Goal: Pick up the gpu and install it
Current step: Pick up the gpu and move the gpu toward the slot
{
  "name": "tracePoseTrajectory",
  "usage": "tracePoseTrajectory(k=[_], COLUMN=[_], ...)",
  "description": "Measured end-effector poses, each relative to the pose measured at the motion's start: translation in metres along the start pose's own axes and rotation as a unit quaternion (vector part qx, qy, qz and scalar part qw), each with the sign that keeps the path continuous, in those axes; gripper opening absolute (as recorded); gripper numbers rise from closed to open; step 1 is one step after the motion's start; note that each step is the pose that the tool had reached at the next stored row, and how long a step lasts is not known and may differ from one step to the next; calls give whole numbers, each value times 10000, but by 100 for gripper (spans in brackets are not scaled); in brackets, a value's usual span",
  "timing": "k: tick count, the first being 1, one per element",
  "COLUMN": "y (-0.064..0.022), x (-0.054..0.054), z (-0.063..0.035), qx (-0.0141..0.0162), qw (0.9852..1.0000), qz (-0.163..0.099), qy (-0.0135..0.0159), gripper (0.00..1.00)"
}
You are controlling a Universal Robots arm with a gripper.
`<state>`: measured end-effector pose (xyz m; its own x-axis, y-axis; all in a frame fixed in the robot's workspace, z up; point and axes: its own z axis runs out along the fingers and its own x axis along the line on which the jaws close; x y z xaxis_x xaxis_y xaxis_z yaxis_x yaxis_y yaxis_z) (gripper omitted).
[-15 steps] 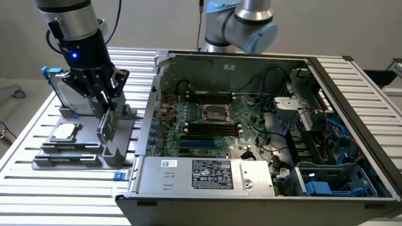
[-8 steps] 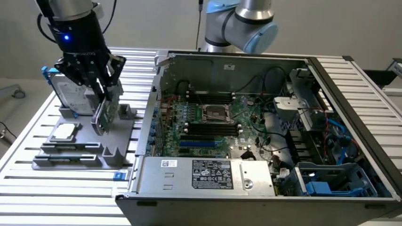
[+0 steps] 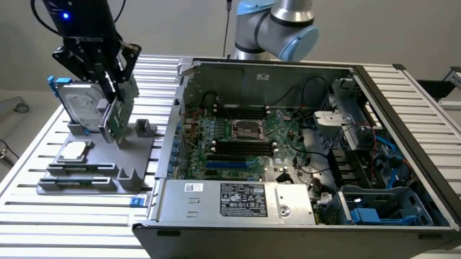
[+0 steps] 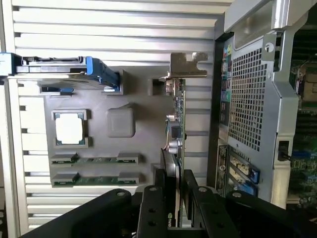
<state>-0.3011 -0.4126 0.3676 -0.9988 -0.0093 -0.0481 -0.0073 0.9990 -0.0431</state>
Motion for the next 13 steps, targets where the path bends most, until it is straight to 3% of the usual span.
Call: tracePoseTrajectory(k=[9,13], y=[-22,-41], x=[-417,-580], z=[-389,-513], qx=[-1,-2], qw=[10000,9999], qz=[-3,-7], qy=[45,122], gripper=[27,27])
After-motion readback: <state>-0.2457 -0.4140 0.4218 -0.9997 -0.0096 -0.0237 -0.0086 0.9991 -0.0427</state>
